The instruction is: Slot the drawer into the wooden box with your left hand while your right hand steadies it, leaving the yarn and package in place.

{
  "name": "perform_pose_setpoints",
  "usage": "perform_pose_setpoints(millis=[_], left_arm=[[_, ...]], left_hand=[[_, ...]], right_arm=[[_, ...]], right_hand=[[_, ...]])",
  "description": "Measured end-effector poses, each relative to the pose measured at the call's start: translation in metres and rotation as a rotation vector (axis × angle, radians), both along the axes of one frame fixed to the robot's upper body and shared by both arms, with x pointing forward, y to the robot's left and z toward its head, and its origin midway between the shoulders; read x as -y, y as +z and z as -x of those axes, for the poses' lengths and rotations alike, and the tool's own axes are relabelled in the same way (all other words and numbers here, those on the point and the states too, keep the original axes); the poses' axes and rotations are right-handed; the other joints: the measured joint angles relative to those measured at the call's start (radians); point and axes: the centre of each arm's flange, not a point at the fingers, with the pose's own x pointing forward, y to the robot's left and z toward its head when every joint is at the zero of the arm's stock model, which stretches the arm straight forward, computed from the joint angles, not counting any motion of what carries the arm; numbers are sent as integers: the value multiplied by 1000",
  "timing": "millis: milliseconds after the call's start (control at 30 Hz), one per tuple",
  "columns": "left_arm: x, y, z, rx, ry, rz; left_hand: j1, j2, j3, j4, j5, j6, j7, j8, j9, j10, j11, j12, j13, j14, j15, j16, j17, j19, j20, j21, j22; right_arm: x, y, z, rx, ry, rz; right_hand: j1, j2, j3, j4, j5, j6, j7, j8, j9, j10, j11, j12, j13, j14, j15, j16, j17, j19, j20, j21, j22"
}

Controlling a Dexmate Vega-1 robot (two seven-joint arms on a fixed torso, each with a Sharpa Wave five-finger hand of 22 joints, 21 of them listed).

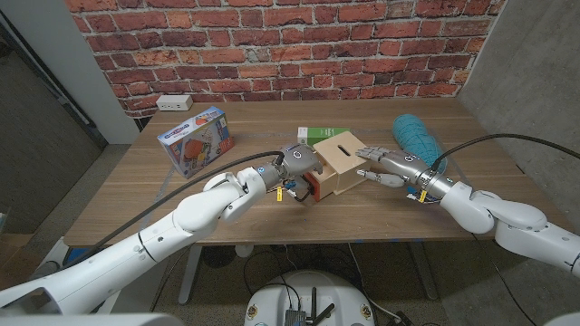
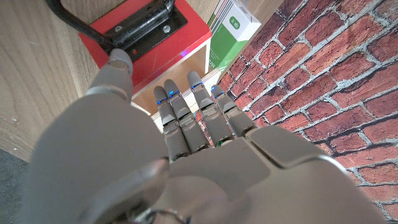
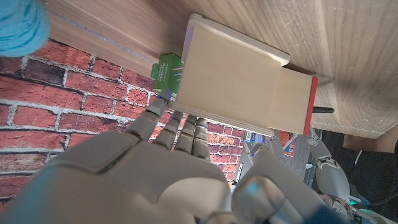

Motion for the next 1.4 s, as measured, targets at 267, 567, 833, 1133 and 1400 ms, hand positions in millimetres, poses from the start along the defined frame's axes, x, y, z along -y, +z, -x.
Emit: perform_pose_setpoints(millis=[267,567,833,1133,1400], left_arm=[[-2,7,2,-11,4,0],[-5,13,7,-9,-7,-9],[-9,15,14,26,-38,2],[-17,15,21,74,-77,29],[-23,12,25,95,-74,41]], left_hand=[[-47,6,6,11,0,-43,3,0,0,-49,1,0,1,-50,14,0,0,-11,0,-5,0],[-57,12,7,12,0,-53,3,0,0,-61,3,0,3,-62,16,0,0,-11,0,-5,0],[-64,14,11,16,0,-54,-3,5,0,-74,1,0,2,-78,15,0,0,-11,0,-5,0],[-69,9,22,5,0,-134,-3,-4,0,-151,2,0,0,-140,22,0,0,-23,2,-4,0],[-81,-3,18,-8,-7,-222,-8,-4,0,-265,9,-8,0,-225,29,0,0,-50,1,-4,0]], right_arm=[[1,1,-1,-4,-1,0],[1,3,-2,-8,-3,-5],[1,4,0,-14,-7,-12],[1,5,2,-18,-12,-12],[1,6,4,-24,-15,-9]], right_hand=[[0,0,0,0,0,0,0,0,-1,0,0,0,0,0,0,0,0,3,3,0,0],[0,0,4,-4,0,2,2,-1,-2,2,-2,0,0,0,0,-1,0,3,4,0,0],[0,0,4,-4,0,2,2,-1,-1,3,-3,-3,0,0,0,-1,-1,3,4,0,0],[0,0,8,-8,0,2,2,-4,-1,3,-3,-7,0,-1,1,-3,2,3,4,0,0],[0,0,8,-8,0,1,1,-7,-1,3,-3,-6,0,1,-1,-3,3,3,4,-8,0]])
